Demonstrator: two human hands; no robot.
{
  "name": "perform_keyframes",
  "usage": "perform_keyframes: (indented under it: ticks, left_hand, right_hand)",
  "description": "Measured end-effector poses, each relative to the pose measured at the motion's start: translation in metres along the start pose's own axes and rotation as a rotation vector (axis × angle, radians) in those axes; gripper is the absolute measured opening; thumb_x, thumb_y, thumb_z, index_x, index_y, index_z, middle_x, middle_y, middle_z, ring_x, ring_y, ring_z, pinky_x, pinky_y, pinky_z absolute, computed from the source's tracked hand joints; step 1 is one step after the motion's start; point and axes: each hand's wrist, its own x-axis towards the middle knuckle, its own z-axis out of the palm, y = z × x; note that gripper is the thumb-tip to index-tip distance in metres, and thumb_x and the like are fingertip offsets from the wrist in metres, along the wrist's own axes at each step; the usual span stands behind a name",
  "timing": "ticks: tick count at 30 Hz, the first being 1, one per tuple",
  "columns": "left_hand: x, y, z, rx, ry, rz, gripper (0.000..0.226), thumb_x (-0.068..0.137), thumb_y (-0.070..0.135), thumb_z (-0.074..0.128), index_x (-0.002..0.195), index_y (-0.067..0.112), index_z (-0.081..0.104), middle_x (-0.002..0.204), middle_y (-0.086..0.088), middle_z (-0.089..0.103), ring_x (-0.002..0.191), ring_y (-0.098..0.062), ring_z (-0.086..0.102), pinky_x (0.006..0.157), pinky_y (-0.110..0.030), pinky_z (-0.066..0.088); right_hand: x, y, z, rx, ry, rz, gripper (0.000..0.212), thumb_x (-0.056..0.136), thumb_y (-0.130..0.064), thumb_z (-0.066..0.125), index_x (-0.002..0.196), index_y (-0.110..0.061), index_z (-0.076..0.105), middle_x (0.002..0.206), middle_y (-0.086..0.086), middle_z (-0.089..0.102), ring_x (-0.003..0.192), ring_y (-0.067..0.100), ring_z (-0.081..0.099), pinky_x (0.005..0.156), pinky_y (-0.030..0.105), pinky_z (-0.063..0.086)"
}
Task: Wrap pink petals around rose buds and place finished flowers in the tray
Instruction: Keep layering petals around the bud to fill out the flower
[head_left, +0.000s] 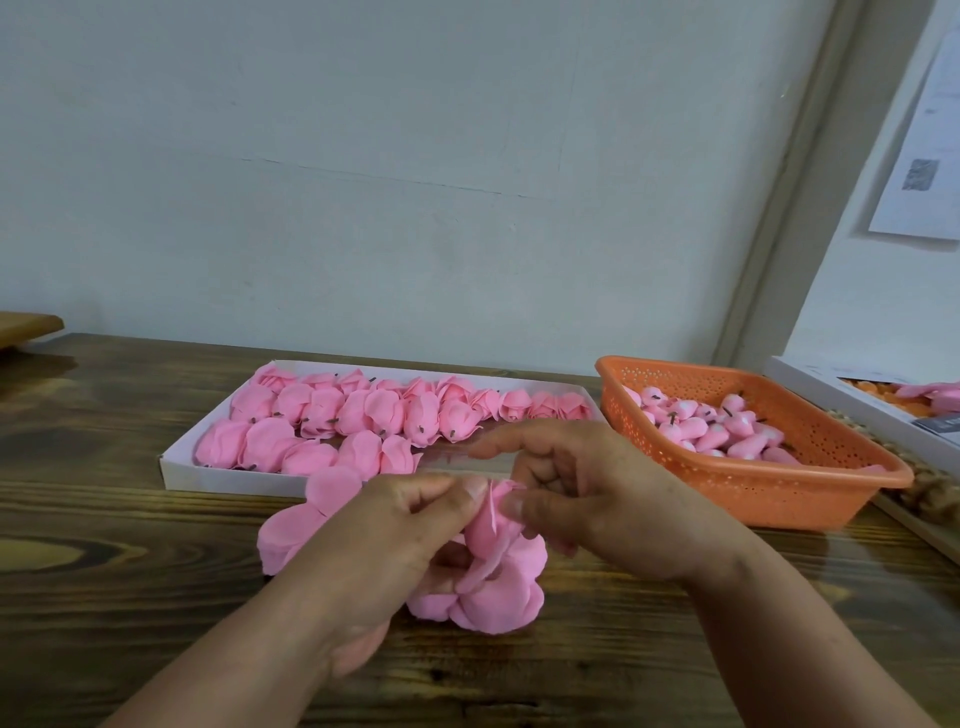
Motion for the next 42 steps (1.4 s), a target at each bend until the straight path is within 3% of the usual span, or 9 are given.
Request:
perform_keyframes:
  ticks: [3, 8, 11, 19, 23, 27, 36, 39, 42]
  left_hand:
    - [0.0, -0.002, 0.001, -0.009, 0.052, -0.042, 0.04, 0.084, 0.041, 0.055, 0.085, 0.005, 0.073, 0.082, -0.016, 0.074, 0.07, -0.024, 0.07, 0.071, -0.038, 0.058]
    - [-0.001, -0.004, 0.002, -0.095, 0.157, -0.078, 0.02, 0.096, 0.008, 0.051, 0.089, 0.009, 0.069, 0.081, -0.018, 0.073, 0.068, -0.029, 0.072, 0.053, -0.027, 0.055]
    - [-0.001, -0.005, 0.003, -0.126, 0.205, -0.067, 0.009, 0.093, 0.008, 0.057, 0.1, 0.01, 0.062, 0.091, -0.021, 0.071, 0.068, -0.031, 0.072, 0.052, -0.028, 0.055]
    - [-0.002, -0.006, 0.001, -0.432, 0.137, -0.111, 0.028, 0.087, -0.012, 0.033, 0.098, -0.009, 0.059, 0.085, -0.028, 0.07, 0.073, -0.034, 0.072, 0.051, -0.027, 0.056]
    - [-0.004, -0.01, 0.004, -0.39, 0.112, -0.089, 0.03, 0.083, -0.024, 0.039, 0.098, -0.008, 0.06, 0.085, -0.024, 0.072, 0.074, -0.029, 0.073, 0.052, -0.024, 0.056]
    - [-0.004, -0.014, 0.005, -0.338, 0.15, -0.071, 0.023, 0.081, -0.017, 0.058, 0.101, -0.004, 0.058, 0.084, -0.022, 0.073, 0.072, -0.029, 0.073, 0.053, -0.024, 0.057]
    - [-0.003, -0.019, 0.011, -0.308, 0.279, -0.047, 0.014, 0.074, -0.001, 0.07, 0.088, -0.001, 0.068, 0.082, -0.019, 0.073, 0.075, -0.028, 0.073, 0.054, -0.025, 0.058]
    - [-0.004, -0.018, 0.013, -0.247, 0.252, -0.022, 0.029, 0.06, 0.014, 0.072, 0.088, 0.01, 0.075, 0.084, -0.013, 0.075, 0.079, -0.026, 0.074, 0.06, -0.028, 0.06]
    - [-0.006, -0.018, 0.013, -0.176, 0.214, 0.011, 0.024, 0.062, 0.02, 0.071, 0.084, 0.026, 0.078, 0.085, -0.011, 0.076, 0.084, -0.03, 0.073, 0.078, -0.042, 0.059]
  right_hand:
    - [0.0, 0.001, 0.004, -0.015, 0.038, 0.021, 0.03, 0.089, -0.002, 0.059, 0.108, -0.026, 0.06, 0.055, -0.003, 0.051, 0.047, 0.002, 0.051, 0.047, 0.018, 0.041]
    - [-0.001, 0.001, 0.007, 0.0, 0.107, 0.073, 0.016, 0.088, -0.002, 0.059, 0.086, -0.018, 0.058, 0.059, 0.006, 0.057, 0.047, 0.001, 0.051, 0.045, 0.02, 0.041]
    - [-0.002, -0.003, 0.007, 0.014, 0.108, 0.078, 0.015, 0.088, -0.001, 0.059, 0.083, -0.015, 0.057, 0.065, 0.016, 0.061, 0.046, 0.0, 0.053, 0.044, 0.017, 0.04]
    - [-0.002, -0.002, 0.005, 0.041, 0.19, 0.092, 0.018, 0.089, 0.001, 0.058, 0.079, -0.014, 0.056, 0.051, -0.003, 0.058, 0.042, 0.002, 0.051, 0.042, 0.019, 0.039]
    - [-0.002, -0.003, 0.005, 0.027, 0.191, 0.09, 0.019, 0.088, 0.002, 0.058, 0.078, -0.015, 0.056, 0.051, -0.002, 0.059, 0.041, 0.003, 0.05, 0.042, 0.019, 0.039]
    - [-0.002, -0.006, 0.006, 0.019, 0.176, 0.083, 0.019, 0.088, 0.002, 0.059, 0.079, -0.015, 0.057, 0.054, 0.0, 0.061, 0.042, 0.003, 0.052, 0.042, 0.018, 0.039]
    - [-0.002, -0.007, 0.008, 0.001, 0.18, 0.1, 0.011, 0.089, -0.002, 0.06, 0.082, -0.01, 0.059, 0.055, 0.001, 0.061, 0.042, 0.002, 0.052, 0.043, 0.018, 0.04]
    - [0.0, -0.006, 0.009, -0.013, 0.172, 0.105, 0.013, 0.089, -0.002, 0.06, 0.08, -0.011, 0.058, 0.053, 0.0, 0.061, 0.041, 0.002, 0.051, 0.042, 0.019, 0.04]
    - [0.0, -0.006, 0.009, -0.035, 0.137, 0.099, 0.016, 0.089, -0.002, 0.059, 0.077, -0.013, 0.057, 0.05, -0.003, 0.059, 0.041, 0.004, 0.05, 0.042, 0.02, 0.04]
